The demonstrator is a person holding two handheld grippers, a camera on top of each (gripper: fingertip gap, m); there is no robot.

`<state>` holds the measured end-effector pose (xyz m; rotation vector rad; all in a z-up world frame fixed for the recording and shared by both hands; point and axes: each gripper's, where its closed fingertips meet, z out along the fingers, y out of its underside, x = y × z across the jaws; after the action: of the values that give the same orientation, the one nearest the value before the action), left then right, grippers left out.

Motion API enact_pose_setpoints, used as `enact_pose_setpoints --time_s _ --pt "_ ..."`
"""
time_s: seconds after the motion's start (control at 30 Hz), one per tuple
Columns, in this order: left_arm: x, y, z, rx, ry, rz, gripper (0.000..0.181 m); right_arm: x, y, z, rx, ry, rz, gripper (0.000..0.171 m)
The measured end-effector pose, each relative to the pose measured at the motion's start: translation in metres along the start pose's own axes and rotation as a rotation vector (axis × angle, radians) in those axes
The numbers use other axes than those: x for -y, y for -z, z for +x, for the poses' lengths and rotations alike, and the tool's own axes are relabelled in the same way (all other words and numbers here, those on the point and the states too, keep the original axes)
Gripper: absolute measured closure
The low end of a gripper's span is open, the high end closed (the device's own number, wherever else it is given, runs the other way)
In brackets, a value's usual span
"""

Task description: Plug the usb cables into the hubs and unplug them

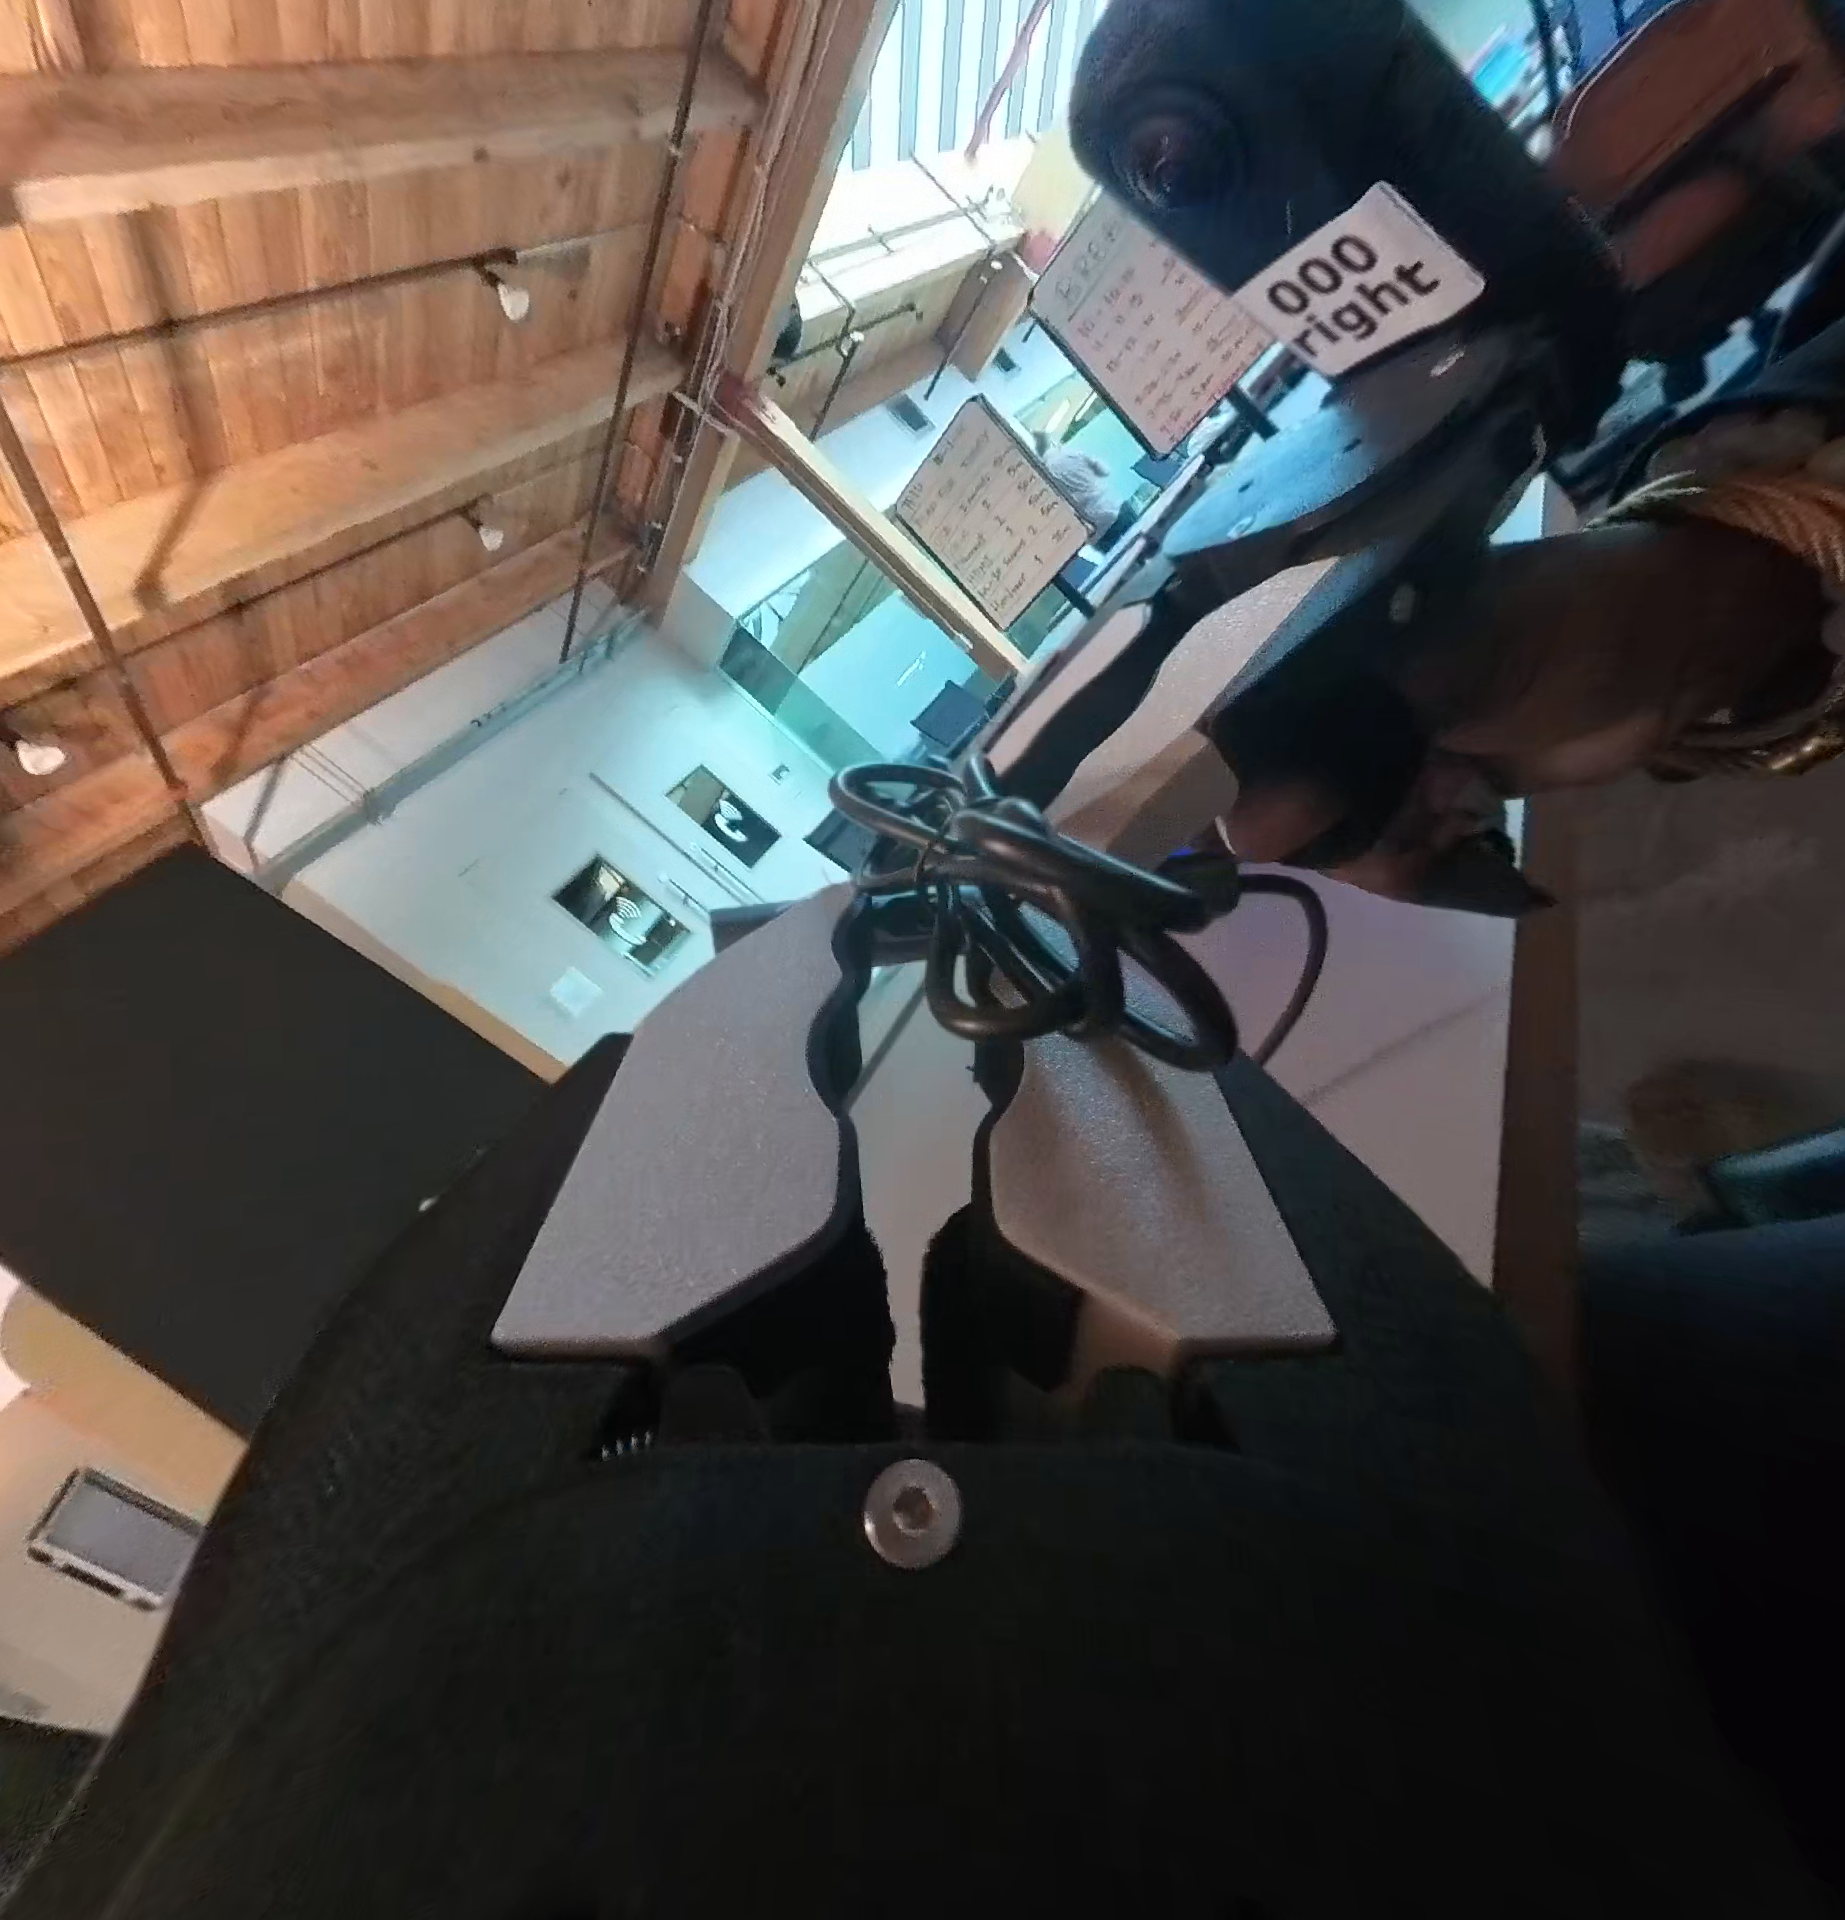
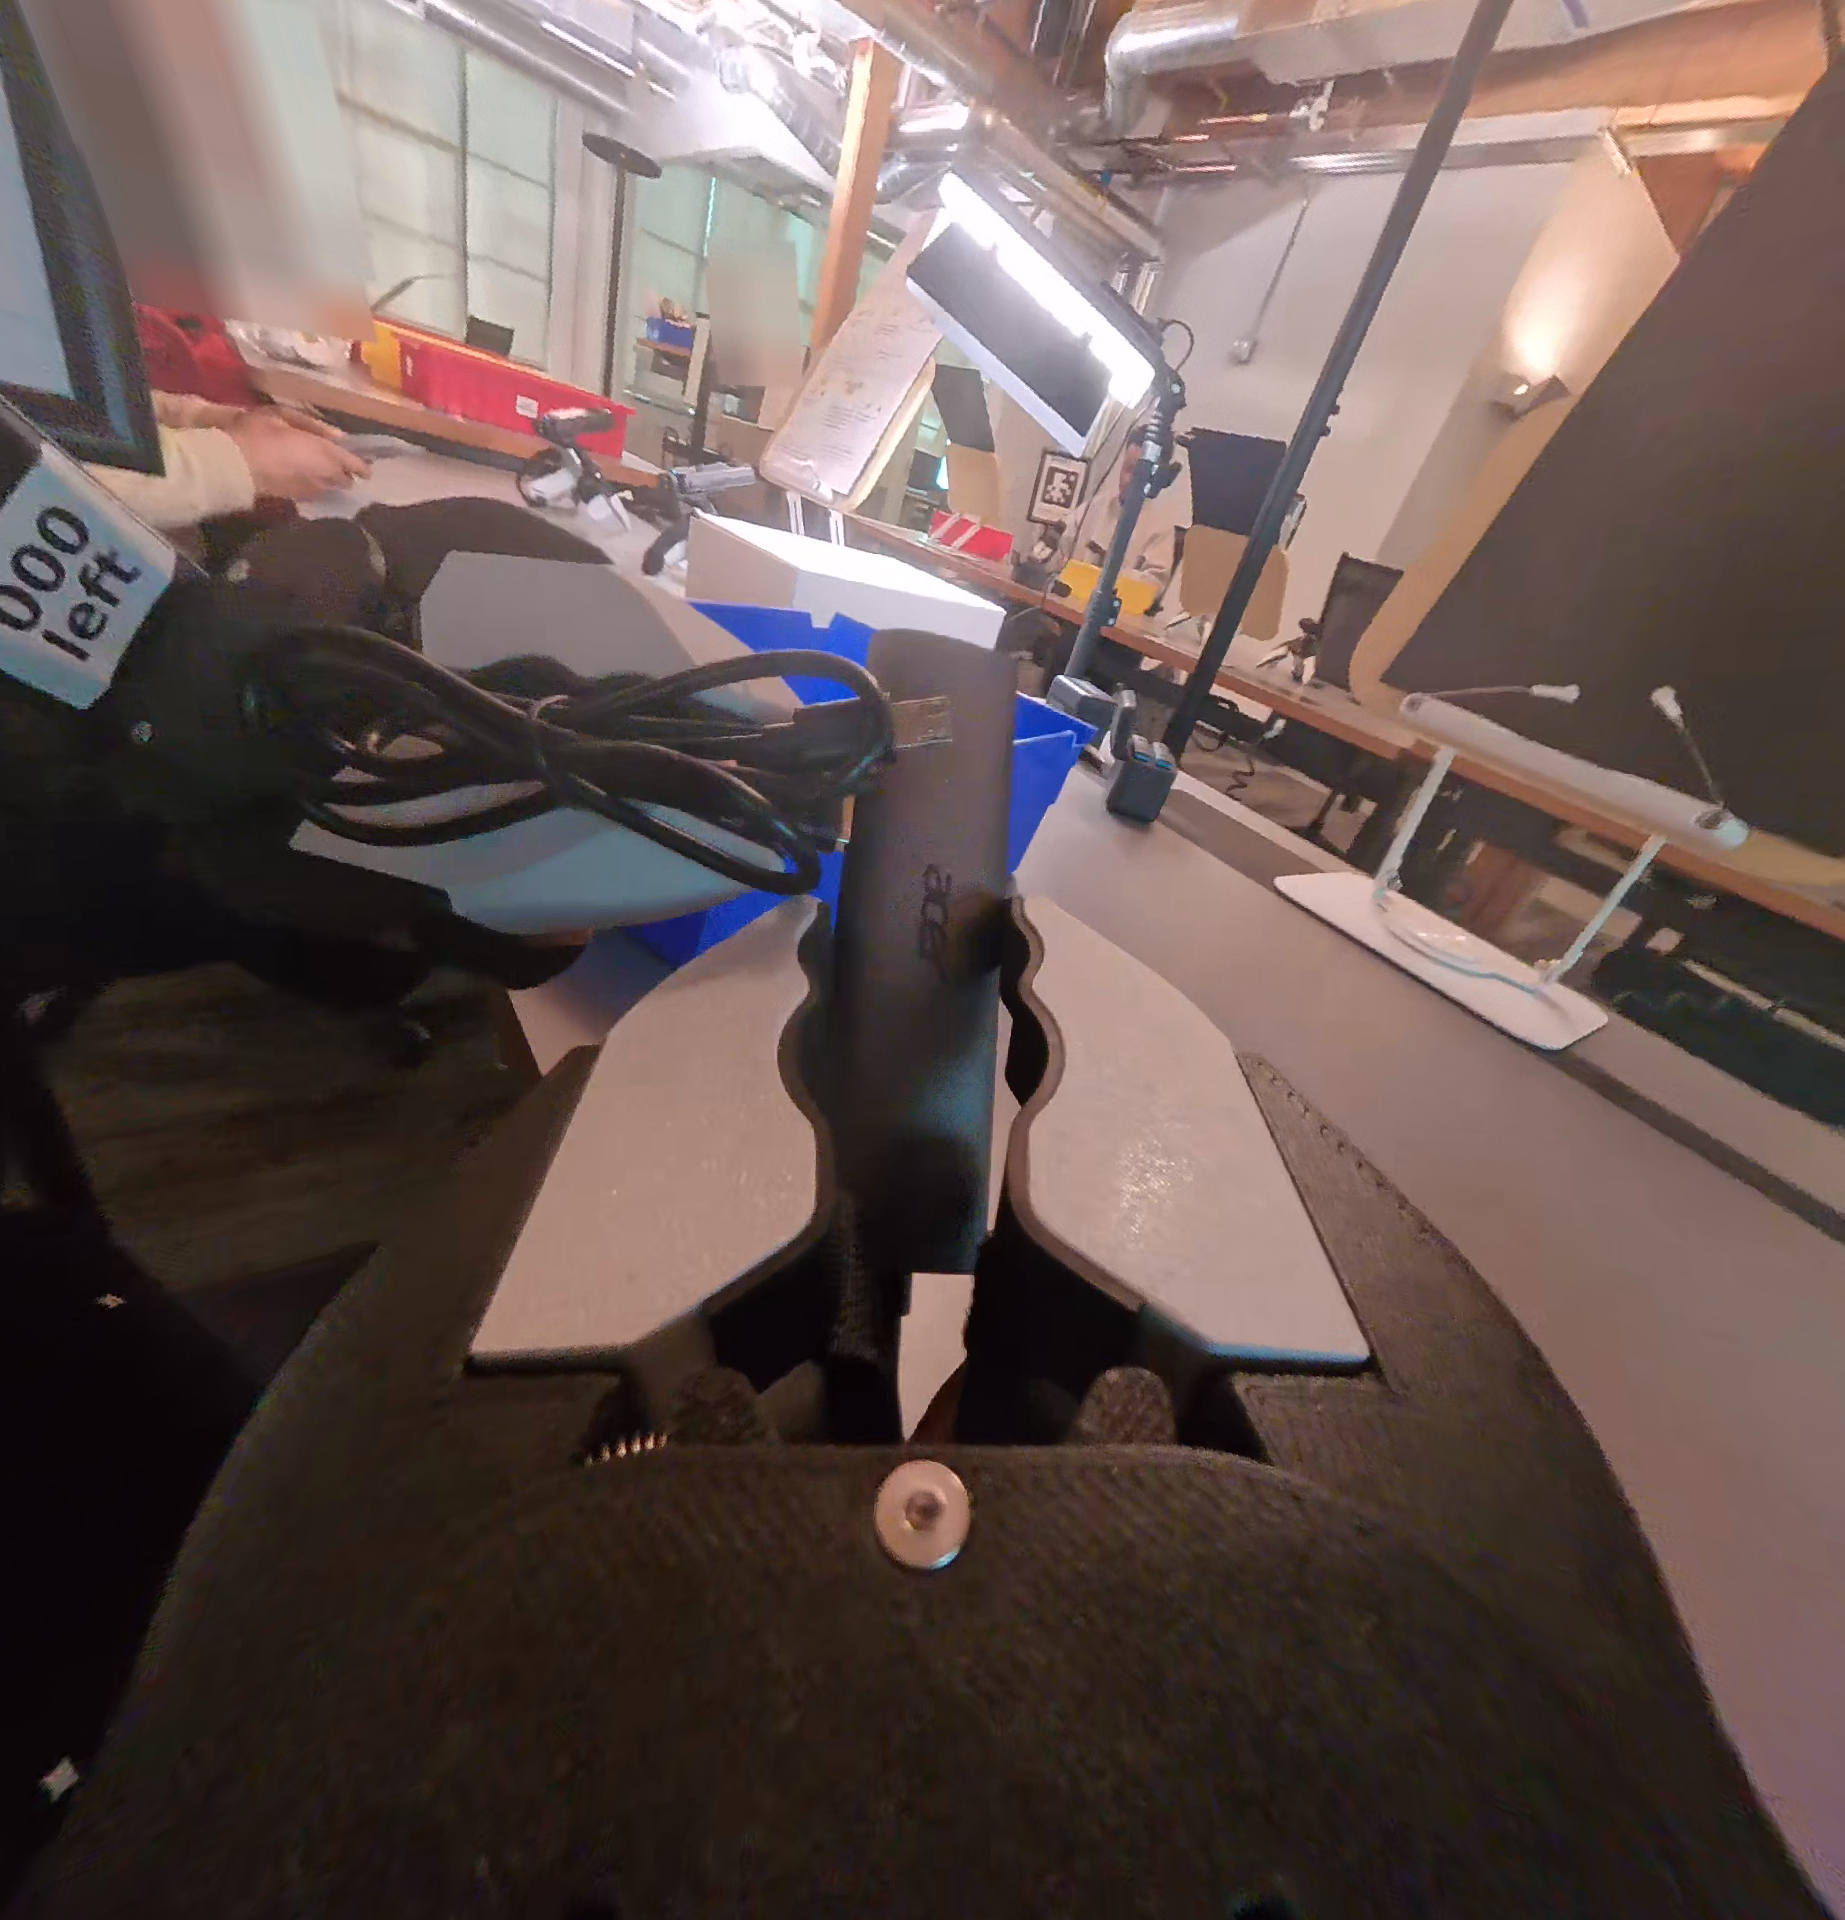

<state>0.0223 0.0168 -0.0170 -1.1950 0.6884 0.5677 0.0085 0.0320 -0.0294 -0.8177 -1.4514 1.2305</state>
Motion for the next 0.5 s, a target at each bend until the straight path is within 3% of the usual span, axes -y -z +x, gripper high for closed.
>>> enact_pose_setpoints --time_s 0.17,0.3,0.5 --pt "-0.008 0.002 -0.012 0.004 0.166 -0.006 0.152 -0.006 0.008 0.034 -0.126 -0.014 -0.046 0.141" --pt "-0.016 0.016 -0.062 0.187 0.377 0.017 0.152 -0.025 0.018 0.067 -0.250 0.015 -0.174 0.141" --pt "-0.017 0.036 -0.108 0.370 0.419 0.014 0.152 -0.093 0.016 0.072 -0.179 -0.113 -0.516 0.141"
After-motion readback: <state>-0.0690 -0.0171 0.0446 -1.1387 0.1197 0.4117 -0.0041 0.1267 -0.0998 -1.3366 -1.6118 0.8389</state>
